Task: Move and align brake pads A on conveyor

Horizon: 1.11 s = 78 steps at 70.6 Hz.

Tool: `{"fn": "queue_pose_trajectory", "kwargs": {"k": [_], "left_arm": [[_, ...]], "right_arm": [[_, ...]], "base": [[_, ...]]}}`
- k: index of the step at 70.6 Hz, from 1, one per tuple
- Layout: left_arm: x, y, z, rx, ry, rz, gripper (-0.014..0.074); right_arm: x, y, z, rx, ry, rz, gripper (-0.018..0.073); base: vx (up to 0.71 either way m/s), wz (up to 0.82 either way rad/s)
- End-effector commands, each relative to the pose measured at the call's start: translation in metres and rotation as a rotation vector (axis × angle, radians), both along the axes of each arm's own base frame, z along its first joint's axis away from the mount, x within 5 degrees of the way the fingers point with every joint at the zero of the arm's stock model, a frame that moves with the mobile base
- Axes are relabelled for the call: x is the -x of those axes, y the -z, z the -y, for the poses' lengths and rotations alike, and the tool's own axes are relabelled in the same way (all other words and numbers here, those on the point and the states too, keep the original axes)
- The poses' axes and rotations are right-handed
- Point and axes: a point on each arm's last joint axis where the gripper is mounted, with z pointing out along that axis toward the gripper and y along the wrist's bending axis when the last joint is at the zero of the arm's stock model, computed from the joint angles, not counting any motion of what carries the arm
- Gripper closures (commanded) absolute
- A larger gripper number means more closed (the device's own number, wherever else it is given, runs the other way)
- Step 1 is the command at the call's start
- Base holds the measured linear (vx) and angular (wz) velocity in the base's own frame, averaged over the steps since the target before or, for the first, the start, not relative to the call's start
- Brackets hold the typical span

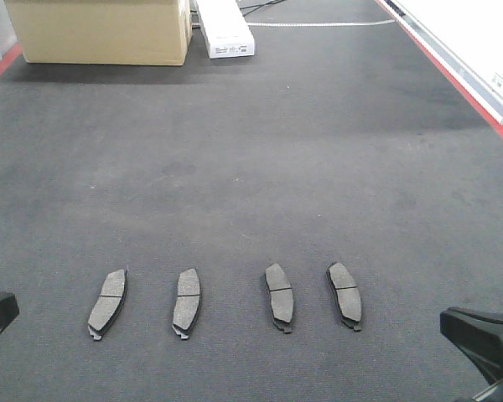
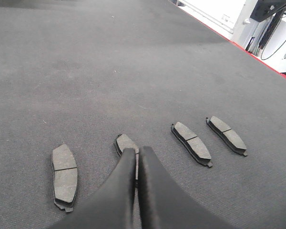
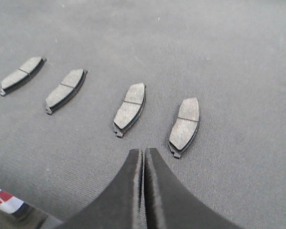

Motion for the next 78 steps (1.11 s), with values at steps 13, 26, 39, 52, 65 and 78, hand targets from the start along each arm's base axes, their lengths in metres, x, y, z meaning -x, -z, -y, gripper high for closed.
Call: {"fn": "queue_pose_trajectory", "kwargs": {"k": [13,26,39,52,65,78], "left_arm": [[-0.001,-0.015,0.002,0.041,0.011,0.081,0.0603],[-0.001,-0.015,0.002,0.041,0.011,0.081,0.0603],[-0.001,-0.014,0.001,0.03,0.014,0.083,0.0604],[0.001,-0.018,0.006,-0.003,0.084,0.146,0.0604],[0.001,-0.023,0.007,-0.006,0.106,0.21,0.0604],[0.011,-0.028,-0.007,-0.009,0.027,0.289,0.0603]], "right_arm": [[-0.002,-0.014,0.0,-0.022,0.002,0.089,0.0568],[-0.002,-0.014,0.0,-0.022,0.002,0.089,0.0568],[-0.002,-0.014,0.0,-0.022,0.002,0.089,0.0568],[-0.002,-0.013,0.0,-0.022,0.002,0.087,0.0568],[-0.002,-0.013,0.0,-0.022,0.002,0.087,0.0568],[-0.002,-0.013,0.0,-0.021,0.001,0.085,0.0568]], "base": [[0.0,0.0],[0.0,0.0],[0.0,0.0],[0.0,0.0],[0.0,0.0],[0.0,0.0]]}}
